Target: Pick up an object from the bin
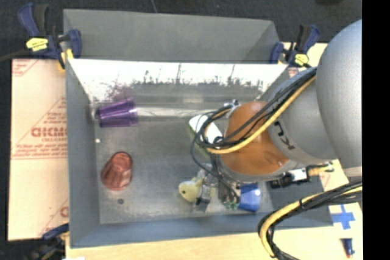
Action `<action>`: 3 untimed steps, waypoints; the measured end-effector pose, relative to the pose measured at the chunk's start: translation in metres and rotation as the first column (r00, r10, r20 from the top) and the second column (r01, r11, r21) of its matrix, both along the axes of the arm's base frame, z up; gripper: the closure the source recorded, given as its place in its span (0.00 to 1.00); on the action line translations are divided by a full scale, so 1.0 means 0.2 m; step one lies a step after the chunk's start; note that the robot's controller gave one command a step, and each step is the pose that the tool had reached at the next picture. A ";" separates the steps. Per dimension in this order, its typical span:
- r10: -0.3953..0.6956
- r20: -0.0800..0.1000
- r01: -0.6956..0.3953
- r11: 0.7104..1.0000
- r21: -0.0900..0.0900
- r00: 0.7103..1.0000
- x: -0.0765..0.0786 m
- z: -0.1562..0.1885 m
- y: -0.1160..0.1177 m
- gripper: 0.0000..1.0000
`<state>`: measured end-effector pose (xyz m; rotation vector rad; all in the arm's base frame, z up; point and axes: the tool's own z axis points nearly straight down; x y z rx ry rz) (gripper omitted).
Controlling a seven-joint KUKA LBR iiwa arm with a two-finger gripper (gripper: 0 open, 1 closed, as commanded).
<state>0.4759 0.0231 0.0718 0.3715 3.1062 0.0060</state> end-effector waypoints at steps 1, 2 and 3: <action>0.001 0.000 -0.001 1.000 0.000 1.000 0.00 0.00 0.00 1.00; -0.001 -0.007 0.001 1.000 -0.001 1.000 0.04 0.42 0.00 1.00; -0.043 -0.011 0.043 0.999 -0.002 0.999 0.06 0.79 -0.11 1.00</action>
Offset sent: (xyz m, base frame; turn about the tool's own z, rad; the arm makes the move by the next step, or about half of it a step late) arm 0.0148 0.0033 0.1335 0.0052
